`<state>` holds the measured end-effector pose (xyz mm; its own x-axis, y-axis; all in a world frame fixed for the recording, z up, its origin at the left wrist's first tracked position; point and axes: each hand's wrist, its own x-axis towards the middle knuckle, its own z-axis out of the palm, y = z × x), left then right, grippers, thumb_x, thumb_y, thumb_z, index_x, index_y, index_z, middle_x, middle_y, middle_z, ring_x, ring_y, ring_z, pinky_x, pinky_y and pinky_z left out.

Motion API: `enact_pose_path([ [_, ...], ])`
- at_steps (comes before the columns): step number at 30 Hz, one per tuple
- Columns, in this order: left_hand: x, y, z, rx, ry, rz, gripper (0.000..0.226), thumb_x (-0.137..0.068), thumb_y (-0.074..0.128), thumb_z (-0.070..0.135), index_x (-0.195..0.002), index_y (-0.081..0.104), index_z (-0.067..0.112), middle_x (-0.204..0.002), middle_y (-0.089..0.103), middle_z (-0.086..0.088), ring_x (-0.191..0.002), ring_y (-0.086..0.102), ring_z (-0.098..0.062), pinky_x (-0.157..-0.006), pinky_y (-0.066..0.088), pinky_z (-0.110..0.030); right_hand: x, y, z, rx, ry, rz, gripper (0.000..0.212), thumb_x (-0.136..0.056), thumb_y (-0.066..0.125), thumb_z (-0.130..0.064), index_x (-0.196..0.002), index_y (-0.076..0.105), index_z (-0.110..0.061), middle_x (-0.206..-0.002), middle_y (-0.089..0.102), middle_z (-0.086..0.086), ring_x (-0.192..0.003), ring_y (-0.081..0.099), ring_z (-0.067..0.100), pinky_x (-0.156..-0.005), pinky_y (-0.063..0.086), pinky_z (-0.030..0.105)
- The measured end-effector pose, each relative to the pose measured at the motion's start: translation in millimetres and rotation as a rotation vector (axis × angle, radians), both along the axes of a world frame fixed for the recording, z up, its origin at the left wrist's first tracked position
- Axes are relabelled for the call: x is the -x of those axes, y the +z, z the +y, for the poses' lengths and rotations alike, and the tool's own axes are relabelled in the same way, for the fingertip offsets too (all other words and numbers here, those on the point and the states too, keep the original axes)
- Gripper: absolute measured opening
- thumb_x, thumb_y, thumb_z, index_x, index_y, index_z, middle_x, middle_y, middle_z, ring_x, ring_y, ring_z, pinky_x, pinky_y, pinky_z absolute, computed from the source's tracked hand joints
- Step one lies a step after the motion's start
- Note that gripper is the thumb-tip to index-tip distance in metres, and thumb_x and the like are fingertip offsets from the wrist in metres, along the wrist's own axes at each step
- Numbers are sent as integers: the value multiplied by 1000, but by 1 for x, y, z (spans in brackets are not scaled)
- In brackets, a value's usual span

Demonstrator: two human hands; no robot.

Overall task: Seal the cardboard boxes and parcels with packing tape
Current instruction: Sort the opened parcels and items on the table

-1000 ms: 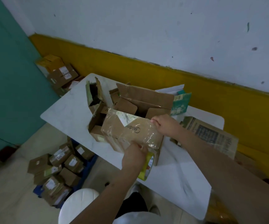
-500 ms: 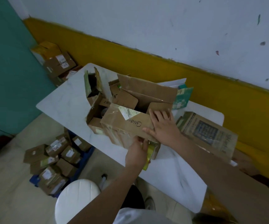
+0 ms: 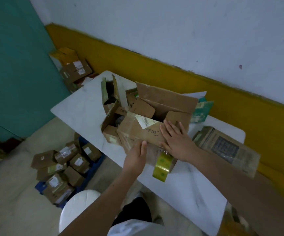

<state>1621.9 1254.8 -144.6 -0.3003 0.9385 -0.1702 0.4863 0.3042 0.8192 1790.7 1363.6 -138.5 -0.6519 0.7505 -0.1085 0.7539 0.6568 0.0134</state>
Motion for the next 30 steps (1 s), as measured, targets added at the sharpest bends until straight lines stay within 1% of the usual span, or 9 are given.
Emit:
enact_pose_path([
  [4, 59, 1, 13, -81, 223, 24, 36, -105, 29, 47, -96, 55, 23, -87, 58, 7, -80, 55, -7, -70, 44, -33, 34, 8, 10, -12, -9, 62, 79, -97, 7, -64, -157, 8, -13, -165, 0, 10, -152, 3, 25, -122, 1, 53],
  [8, 107, -3, 36, -151, 363, 86, 21, -105, 38, 33, -91, 50, 25, -90, 51, 10, -81, 51, -4, -67, 37, -26, 94, 19, 27, -79, 47, 161, 71, -100, 15, -57, -155, 23, -12, -164, 13, 10, -152, 12, 24, -121, 12, 54],
  [15, 158, -22, 103, 17, 244, 120, 14, -97, 52, 22, -109, 58, 26, -102, 59, 10, -90, 59, -11, -75, 46, -29, 185, 22, 109, 111, 163, 218, 45, -103, 27, -32, -138, 53, -19, -145, 51, 1, -140, 39, 16, -123, 14, 39],
  [17, 162, -36, 124, 107, 110, 151, 14, -95, 56, 25, -108, 59, 25, -103, 62, 7, -91, 60, -14, -79, 49, -31, 196, 14, 138, 203, 145, 72, 42, -101, 31, -34, -124, 62, -20, -132, 59, 1, -133, 43, 16, -122, 12, 40],
  [19, 162, -47, 144, 150, -26, 184, 15, -94, 57, 27, -108, 58, 23, -105, 62, 4, -91, 60, -16, -80, 50, -32, 200, 8, 157, 247, 92, -41, 39, -94, 34, -38, -92, 67, -19, -101, 64, -1, -116, 51, 20, -119, 21, 39],
  [22, 158, -59, 169, 98, -158, 300, 18, -93, 54, 26, -108, 61, 20, -108, 59, -1, -95, 58, -21, -80, 48, -34, 201, 17, 162, 320, 10, -143, 37, -94, 38, -38, -62, 43, -20, -68, 48, -1, -78, 51, 25, -84, 45, 35],
  [25, 148, -62, 192, 7, -195, 520, 16, -88, 54, 21, -97, 66, 16, -98, 59, -5, -94, 52, -26, -76, 44, -38, 194, 27, 164, 337, 0, -266, 39, -97, 39, -36, -63, 43, -19, -69, 48, 0, -74, 51, 23, -86, 42, 36],
  [28, 130, -52, 209, -10, -188, 326, 15, -92, 52, 14, -97, 66, 10, -96, 61, -8, -87, 56, -24, -74, 48, -37, 184, 39, 168, 412, -15, -401, 38, -100, 35, -36, -69, 46, -17, -83, 54, 4, -101, 54, 27, -104, 32, 42],
  [30, 119, -51, 222, 83, -192, 150, 20, -98, 47, 13, -97, 65, 5, -93, 63, -11, -79, 57, -23, -70, 47, -36, 182, 41, 176, 504, -41, -464, 33, -100, 36, -34, -83, 58, -15, -101, 62, 10, -104, 55, 28, -104, 34, 43],
])
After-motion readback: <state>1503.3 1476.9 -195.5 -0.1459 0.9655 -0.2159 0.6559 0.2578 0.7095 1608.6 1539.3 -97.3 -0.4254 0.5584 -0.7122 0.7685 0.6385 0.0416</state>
